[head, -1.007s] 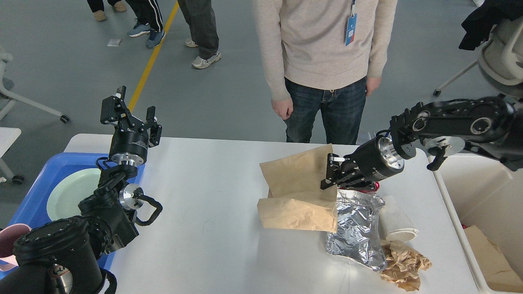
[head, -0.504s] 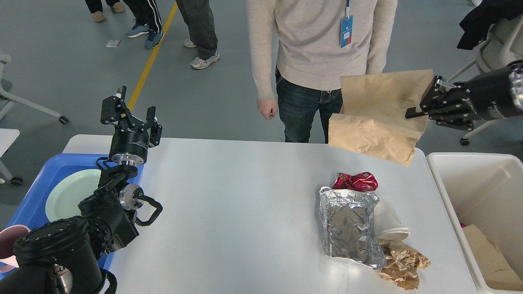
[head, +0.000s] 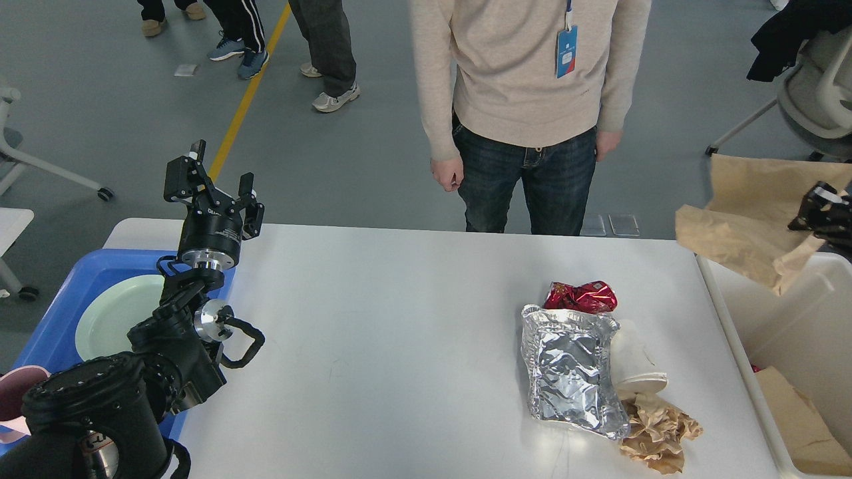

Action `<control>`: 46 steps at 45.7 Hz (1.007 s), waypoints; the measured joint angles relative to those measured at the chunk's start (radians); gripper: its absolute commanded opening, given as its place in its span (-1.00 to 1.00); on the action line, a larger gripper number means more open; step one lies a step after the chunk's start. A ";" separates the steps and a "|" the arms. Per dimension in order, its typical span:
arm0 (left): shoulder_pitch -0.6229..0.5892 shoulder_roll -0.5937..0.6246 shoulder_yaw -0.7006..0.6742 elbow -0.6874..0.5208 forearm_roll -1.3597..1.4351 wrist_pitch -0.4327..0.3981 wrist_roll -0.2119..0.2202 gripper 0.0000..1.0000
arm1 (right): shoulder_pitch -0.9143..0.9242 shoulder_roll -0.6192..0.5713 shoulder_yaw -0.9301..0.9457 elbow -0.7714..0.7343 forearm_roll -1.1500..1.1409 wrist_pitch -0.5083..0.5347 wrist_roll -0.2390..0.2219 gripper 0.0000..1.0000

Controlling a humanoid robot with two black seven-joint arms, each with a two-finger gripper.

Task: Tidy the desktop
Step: 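Lift the paper bag and drop it into the white bin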

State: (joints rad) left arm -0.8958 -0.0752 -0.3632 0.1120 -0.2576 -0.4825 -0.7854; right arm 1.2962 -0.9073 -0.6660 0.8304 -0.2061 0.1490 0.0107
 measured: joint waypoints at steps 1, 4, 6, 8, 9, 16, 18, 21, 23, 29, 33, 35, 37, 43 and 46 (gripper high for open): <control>0.000 0.000 0.000 0.000 0.000 0.000 0.000 0.93 | -0.033 0.006 0.007 -0.013 0.001 -0.027 0.000 -1.00; 0.000 0.000 0.000 0.000 0.000 0.000 0.000 0.93 | -0.135 0.027 0.034 -0.060 0.002 -0.094 0.000 -1.00; 0.000 0.000 0.000 0.000 0.000 0.000 0.000 0.93 | -0.201 0.045 0.051 -0.097 0.003 -0.121 0.000 -1.00; 0.000 0.000 0.000 0.000 0.000 0.000 0.000 0.93 | -0.257 0.065 0.064 -0.132 0.003 -0.134 0.000 -0.58; 0.000 0.000 0.000 0.000 0.000 0.000 0.000 0.93 | -0.289 0.079 0.070 -0.152 0.003 -0.141 0.000 -0.09; 0.000 0.000 0.000 0.000 0.000 0.000 0.000 0.93 | -0.422 0.164 0.084 -0.307 0.002 -0.158 0.001 1.00; 0.000 0.000 0.000 0.000 0.000 0.000 0.000 0.93 | -0.441 0.187 0.084 -0.336 0.002 -0.156 0.002 1.00; 0.000 0.000 0.000 0.000 0.000 0.000 0.000 0.93 | -0.473 0.216 0.083 -0.361 0.002 -0.154 0.003 1.00; 0.000 0.000 0.000 0.000 0.000 0.000 0.000 0.93 | -0.490 0.226 0.082 -0.368 0.002 -0.153 0.003 1.00; 0.000 0.000 0.000 0.000 0.000 0.000 0.001 0.93 | -0.503 0.239 0.078 -0.374 0.002 -0.152 0.003 1.00; 0.000 0.000 0.000 0.000 0.000 0.000 0.001 0.93 | -0.499 0.250 0.071 -0.374 -0.006 -0.153 0.003 1.00; 0.000 0.000 0.000 0.000 0.000 0.000 0.001 0.93 | -0.487 0.260 0.068 -0.374 -0.012 -0.154 0.003 1.00; 0.000 0.000 0.000 0.000 0.000 0.000 0.001 0.93 | -0.468 0.268 0.062 -0.373 -0.017 -0.154 0.003 1.00; 0.000 0.000 0.000 0.000 0.000 0.000 0.001 0.93 | -0.334 0.302 -0.027 -0.333 -0.058 -0.143 0.003 1.00; 0.000 0.000 0.000 0.000 0.000 0.000 0.000 0.93 | -0.258 0.319 -0.105 -0.293 -0.074 -0.141 0.003 1.00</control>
State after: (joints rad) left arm -0.8959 -0.0751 -0.3627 0.1120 -0.2579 -0.4826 -0.7849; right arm 1.0379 -0.5884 -0.7707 0.5378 -0.2806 0.0084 0.0140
